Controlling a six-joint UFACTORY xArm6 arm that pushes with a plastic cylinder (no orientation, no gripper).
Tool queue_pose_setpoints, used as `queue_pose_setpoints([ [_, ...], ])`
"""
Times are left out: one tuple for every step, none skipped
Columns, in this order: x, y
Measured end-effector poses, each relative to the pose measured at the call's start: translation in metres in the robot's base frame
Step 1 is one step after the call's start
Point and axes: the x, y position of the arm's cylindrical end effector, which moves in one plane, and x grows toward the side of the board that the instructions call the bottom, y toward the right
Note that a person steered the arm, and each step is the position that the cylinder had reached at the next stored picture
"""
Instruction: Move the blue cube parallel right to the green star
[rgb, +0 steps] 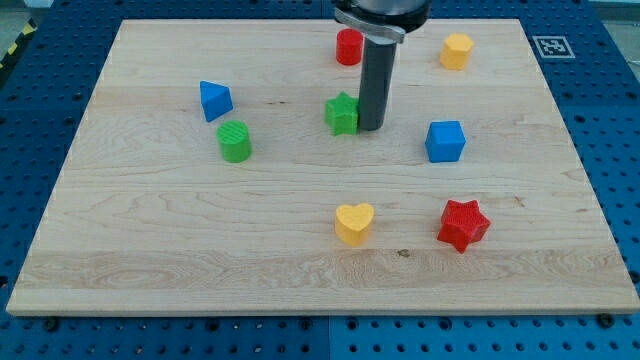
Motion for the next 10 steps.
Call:
queue_pose_setpoints([
  [0.000, -0.032],
  [0.001, -0.042],
  [0.064, -0.032],
  [0.106, 0.003],
  [0.124, 0.057],
  [0.122, 0.084],
  [0.103, 0.096],
  [0.085, 0.129],
  [0.064, 0.130],
  [0.041, 0.125],
])
